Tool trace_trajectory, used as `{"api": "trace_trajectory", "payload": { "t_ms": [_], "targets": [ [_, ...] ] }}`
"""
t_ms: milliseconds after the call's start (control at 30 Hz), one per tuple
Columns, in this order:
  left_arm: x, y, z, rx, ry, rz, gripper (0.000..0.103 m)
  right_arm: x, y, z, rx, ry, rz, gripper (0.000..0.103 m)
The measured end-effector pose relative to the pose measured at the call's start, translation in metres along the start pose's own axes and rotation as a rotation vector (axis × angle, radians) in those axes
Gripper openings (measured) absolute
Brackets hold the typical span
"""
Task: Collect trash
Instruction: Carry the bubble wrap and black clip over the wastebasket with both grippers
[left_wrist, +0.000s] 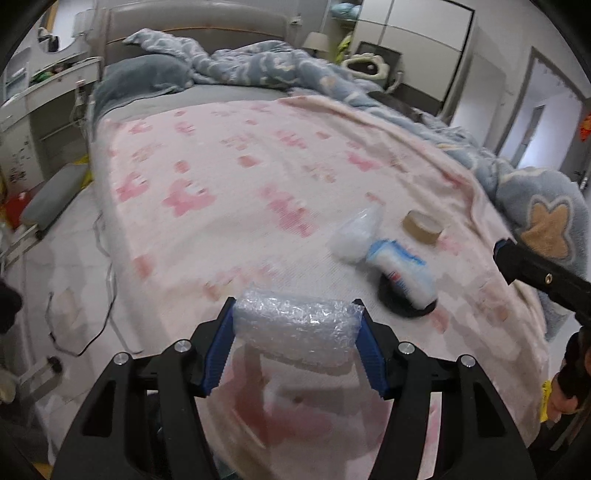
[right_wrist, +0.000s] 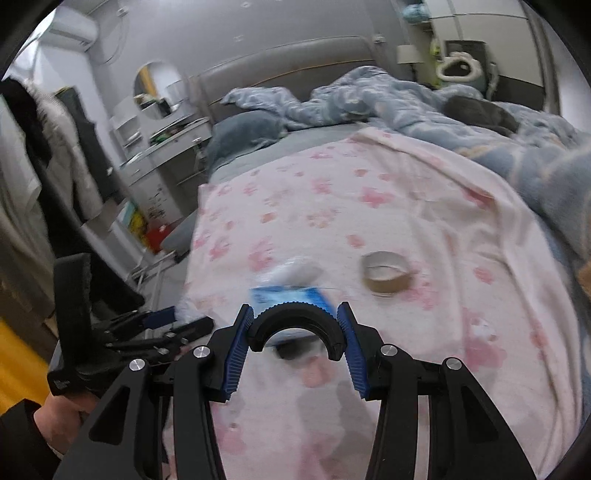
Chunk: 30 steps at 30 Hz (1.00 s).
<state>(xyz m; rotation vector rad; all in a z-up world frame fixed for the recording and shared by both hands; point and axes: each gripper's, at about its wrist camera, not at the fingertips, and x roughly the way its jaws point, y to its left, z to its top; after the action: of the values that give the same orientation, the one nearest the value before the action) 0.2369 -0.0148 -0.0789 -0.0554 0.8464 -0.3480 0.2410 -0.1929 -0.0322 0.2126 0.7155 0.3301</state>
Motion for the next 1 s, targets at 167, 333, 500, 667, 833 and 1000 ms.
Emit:
{"api": "trace_trajectory", "payload": {
  "t_ms": [167,333,500,667,833,1000],
  "targets": [
    [-0.013,0.019,-0.021,-0.033,0.013,0.074,0.064,0.015,0.035,-0.003,-0.056,0.026,0.049,0.048],
    [-0.028,0.045,-0.038,-0.068,0.018,0.152,0.064,0.023,0.063,-0.003,-0.088,0.033,0.106,0.048],
    [-0.039,0.072,-0.057,-0.147,0.04,0.198,0.064,0.035,0.093,-0.009,-0.122,0.06,0.171,0.048],
    [-0.046,0.093,-0.074,-0.169,0.068,0.249,0.064,0.045,0.12,-0.013,-0.153,0.079,0.214,0.048],
    [-0.05,0.117,-0.092,-0.178,0.112,0.285,0.064,0.054,0.142,-0.016,-0.17,0.097,0.246,0.048],
    [-0.05,0.143,-0.108,-0.202,0.182,0.31,0.064,0.068,0.167,-0.022,-0.199,0.13,0.273,0.048]
  ]
}}
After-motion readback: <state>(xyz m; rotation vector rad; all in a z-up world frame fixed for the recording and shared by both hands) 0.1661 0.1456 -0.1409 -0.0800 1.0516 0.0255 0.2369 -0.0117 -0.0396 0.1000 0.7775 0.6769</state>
